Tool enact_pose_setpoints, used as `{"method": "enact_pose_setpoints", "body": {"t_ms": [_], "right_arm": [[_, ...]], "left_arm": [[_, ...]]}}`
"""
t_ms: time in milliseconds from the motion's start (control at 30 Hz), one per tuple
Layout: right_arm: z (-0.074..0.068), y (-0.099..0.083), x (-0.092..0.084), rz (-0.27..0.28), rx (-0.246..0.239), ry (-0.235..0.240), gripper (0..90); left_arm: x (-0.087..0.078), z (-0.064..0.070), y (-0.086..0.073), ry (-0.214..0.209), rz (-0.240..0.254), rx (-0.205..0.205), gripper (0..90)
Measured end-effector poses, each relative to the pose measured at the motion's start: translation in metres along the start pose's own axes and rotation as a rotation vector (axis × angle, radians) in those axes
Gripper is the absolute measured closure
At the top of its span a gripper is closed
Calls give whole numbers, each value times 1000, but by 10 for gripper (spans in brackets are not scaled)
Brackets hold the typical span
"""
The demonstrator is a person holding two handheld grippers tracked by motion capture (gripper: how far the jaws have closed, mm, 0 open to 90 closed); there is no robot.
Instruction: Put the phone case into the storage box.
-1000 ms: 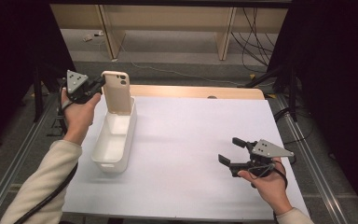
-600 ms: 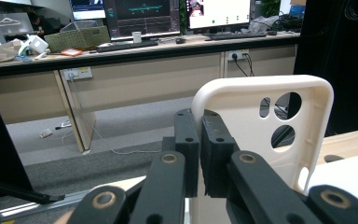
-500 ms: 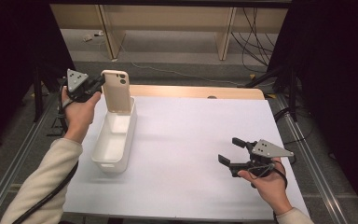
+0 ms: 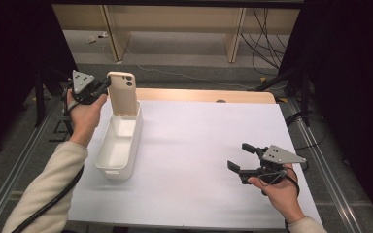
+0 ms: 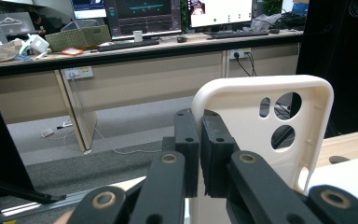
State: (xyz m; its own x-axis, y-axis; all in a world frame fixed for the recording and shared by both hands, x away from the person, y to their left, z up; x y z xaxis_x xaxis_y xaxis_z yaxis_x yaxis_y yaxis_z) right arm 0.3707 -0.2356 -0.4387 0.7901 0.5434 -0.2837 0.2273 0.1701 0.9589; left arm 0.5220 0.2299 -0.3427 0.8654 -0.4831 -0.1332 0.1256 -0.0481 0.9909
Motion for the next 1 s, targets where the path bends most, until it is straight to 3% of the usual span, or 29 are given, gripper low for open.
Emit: {"method": "enact_pose_setpoints", "body": {"t_ms": [1000], "right_arm": [[-1, 0, 1, 3, 4, 5, 157]], "left_arm": [[9, -10, -10, 18, -24, -14, 861]]}}
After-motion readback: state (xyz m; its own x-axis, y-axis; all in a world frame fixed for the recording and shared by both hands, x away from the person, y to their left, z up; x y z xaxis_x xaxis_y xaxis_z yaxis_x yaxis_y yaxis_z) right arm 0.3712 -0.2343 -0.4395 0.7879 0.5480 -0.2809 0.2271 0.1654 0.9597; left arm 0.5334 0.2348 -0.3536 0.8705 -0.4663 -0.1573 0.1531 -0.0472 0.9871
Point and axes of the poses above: each handheld gripper's, and its own axes: x roughly forward along the jaws, y roughly out of its top, z roughly to its right, the point moved 4 cm from there along x, roughly forward along the jaws, and after that the axes turned 15 degrees about -y, right-handed, at the moved point
